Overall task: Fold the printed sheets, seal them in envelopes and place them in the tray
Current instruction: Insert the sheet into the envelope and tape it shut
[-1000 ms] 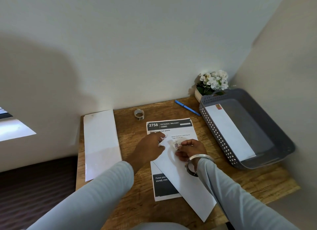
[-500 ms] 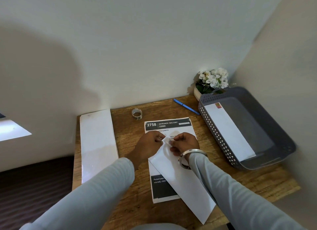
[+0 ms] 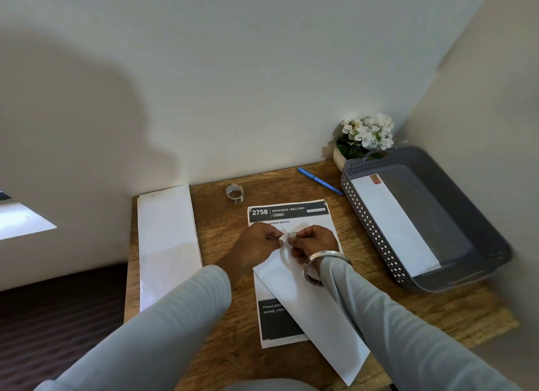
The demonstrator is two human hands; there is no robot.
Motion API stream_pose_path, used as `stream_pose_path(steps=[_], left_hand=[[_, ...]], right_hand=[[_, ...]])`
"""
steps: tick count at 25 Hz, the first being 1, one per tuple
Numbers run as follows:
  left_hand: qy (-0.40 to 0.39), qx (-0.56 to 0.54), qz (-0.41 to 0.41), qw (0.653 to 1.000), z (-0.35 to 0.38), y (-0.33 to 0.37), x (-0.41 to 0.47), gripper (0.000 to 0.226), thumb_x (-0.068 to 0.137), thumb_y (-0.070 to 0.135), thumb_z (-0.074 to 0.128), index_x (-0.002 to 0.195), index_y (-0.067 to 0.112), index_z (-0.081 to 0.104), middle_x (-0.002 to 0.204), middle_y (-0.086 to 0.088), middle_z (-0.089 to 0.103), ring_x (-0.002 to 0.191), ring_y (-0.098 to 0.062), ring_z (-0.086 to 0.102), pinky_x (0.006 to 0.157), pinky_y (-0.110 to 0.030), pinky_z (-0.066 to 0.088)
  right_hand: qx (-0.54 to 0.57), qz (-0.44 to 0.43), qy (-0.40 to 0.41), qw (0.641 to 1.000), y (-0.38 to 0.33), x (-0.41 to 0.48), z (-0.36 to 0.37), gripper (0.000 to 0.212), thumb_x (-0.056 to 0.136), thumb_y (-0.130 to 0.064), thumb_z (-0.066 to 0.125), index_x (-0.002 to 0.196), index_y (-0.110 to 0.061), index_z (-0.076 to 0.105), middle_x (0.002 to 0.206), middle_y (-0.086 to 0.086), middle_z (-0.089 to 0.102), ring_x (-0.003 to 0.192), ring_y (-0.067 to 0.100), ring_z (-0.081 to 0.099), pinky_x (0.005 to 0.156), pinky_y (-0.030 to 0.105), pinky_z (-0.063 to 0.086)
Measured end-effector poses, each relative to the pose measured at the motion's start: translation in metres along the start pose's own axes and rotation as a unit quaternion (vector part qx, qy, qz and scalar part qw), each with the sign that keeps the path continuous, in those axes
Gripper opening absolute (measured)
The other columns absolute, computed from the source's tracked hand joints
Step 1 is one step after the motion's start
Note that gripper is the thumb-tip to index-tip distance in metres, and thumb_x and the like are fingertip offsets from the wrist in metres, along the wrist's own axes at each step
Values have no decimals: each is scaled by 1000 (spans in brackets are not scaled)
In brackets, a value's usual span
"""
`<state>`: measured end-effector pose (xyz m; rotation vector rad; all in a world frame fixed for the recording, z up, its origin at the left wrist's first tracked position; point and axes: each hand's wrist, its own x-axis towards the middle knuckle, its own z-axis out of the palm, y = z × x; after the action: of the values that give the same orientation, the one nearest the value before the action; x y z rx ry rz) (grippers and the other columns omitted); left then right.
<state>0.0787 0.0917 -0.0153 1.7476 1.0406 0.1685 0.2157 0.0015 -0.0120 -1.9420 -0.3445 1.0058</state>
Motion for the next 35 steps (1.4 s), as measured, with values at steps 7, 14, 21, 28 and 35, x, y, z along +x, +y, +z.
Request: stream_pose_path(steps=[7, 14, 21, 28, 35], left_hand=[[13, -6, 2, 1000, 3, -3, 2, 5, 88, 21, 75, 89, 22, 80, 88, 7, 76, 87, -12, 70, 87, -46, 56], [25, 2, -5, 1000, 6, -3, 2, 5, 88, 26, 75, 85, 23, 79, 84, 9, 75, 84, -11, 69, 85, -46, 57], [37, 22, -16, 999, 9, 0, 1, 8, 88, 31, 74, 84, 26, 79, 82, 12, 74, 82, -6, 67, 82, -42, 57], [49, 53, -24, 997, 12, 0, 2, 11, 89, 33, 72, 81, 28, 77, 80, 13, 73, 81, -6, 66, 78, -39, 57], [104, 97, -25, 989, 18, 0, -2, 9, 84, 35, 74, 81, 29, 68, 83, 14, 70, 83, -8, 65, 73, -34, 56]], right_hand=[[-16, 1, 10, 1000, 1, 1, 1, 25, 66, -12, 86, 74, -12, 63, 62, 13, 71, 52, 26, 66, 56, 35, 55], [-33, 7, 22, 999, 2, 1, 2, 23, 63, -13, 86, 71, -15, 64, 61, 11, 71, 49, 24, 65, 54, 34, 54], [-39, 2, 21, 999, 2, 0, 2, 22, 64, -13, 85, 71, -15, 64, 60, 9, 71, 50, 23, 66, 59, 39, 57], [-143, -51, 26, 988, 4, 1, 2, 23, 67, -29, 81, 73, -20, 61, 61, 1, 70, 55, 23, 69, 65, 43, 61], [-302, -128, 42, 944, 12, 0, -17, 39, 73, -52, 78, 72, -20, 55, 74, -5, 63, 71, 18, 60, 61, 26, 43]])
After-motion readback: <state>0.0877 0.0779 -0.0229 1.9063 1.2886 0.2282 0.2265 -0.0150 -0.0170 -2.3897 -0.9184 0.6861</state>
